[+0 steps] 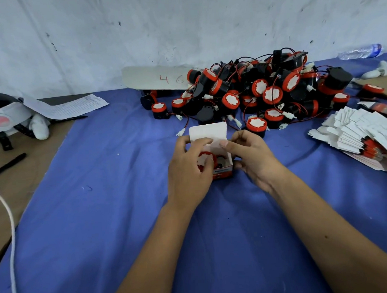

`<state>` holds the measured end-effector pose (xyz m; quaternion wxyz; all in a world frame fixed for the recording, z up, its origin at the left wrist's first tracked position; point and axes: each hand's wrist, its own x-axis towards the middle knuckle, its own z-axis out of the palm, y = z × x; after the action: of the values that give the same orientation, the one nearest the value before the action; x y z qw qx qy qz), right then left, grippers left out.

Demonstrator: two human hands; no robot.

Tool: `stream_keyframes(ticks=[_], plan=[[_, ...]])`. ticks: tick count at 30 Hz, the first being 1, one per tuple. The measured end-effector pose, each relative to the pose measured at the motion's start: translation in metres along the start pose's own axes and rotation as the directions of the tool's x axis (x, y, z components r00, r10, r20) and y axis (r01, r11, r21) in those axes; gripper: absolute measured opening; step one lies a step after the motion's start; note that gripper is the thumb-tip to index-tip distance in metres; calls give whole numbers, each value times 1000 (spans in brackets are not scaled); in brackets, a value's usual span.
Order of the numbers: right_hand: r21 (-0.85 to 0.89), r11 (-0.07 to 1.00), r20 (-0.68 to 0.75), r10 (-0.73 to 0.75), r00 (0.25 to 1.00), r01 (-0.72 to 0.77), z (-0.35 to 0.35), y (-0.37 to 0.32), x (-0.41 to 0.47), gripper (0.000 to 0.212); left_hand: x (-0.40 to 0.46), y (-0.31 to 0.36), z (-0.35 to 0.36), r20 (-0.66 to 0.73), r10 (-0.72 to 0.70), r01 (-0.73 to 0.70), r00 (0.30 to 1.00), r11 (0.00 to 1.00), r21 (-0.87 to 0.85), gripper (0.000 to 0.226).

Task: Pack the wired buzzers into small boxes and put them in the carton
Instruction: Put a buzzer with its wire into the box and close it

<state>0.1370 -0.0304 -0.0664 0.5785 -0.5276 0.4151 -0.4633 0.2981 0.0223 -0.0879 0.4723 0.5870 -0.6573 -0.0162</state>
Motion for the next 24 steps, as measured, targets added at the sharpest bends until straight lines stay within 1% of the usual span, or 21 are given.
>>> stream_keyframes(ticks=[2, 4, 6, 9, 12, 15, 18, 20, 22, 24], plan=[[-23, 1000, 36, -17, 999, 18, -1, 0, 0, 22, 0, -1, 0, 9, -36, 36, 999, 999, -29, 37], [-30, 998, 67, -50, 996, 52, -2, 1, -1, 17, 0, 0, 0, 14, -29, 29, 999, 999, -41, 39], [-36, 994, 65, -96, 993, 99, -3, 0, -1, 12, 1, 1, -1, 16, -28, 29, 999, 998, -51, 39], [-128, 979, 56, -154, 987, 160, 0, 0, -1, 8, 2, 2, -1, 23, -34, 36, 999, 998, -60, 40], [-203, 964, 34, -171, 985, 174, 2, 2, -2, 12, 2, 2, -2, 29, -50, 53, 998, 995, -83, 38], [-327, 920, 47, -212, 976, 216, 2, 6, -2, 18, 1, 2, -1, 28, -44, 47, 999, 994, -98, 35], [-363, 911, 3, -208, 978, 195, 3, 8, 0, 29, 1, 1, -1, 22, -53, 55, 998, 994, -94, 29], [-392, 902, -34, -211, 977, 181, 5, 9, 2, 34, 1, 2, -1, 12, -56, 57, 998, 992, -111, 30], [-412, 899, -62, -191, 980, 149, 6, 10, 3, 35, -1, 4, -3, -12, -67, 64, 998, 982, -176, 35], [-361, 925, -71, -152, 986, 117, 5, 11, 3, 41, -2, 6, -4, -53, -152, 126, 987, 935, -333, 34]])
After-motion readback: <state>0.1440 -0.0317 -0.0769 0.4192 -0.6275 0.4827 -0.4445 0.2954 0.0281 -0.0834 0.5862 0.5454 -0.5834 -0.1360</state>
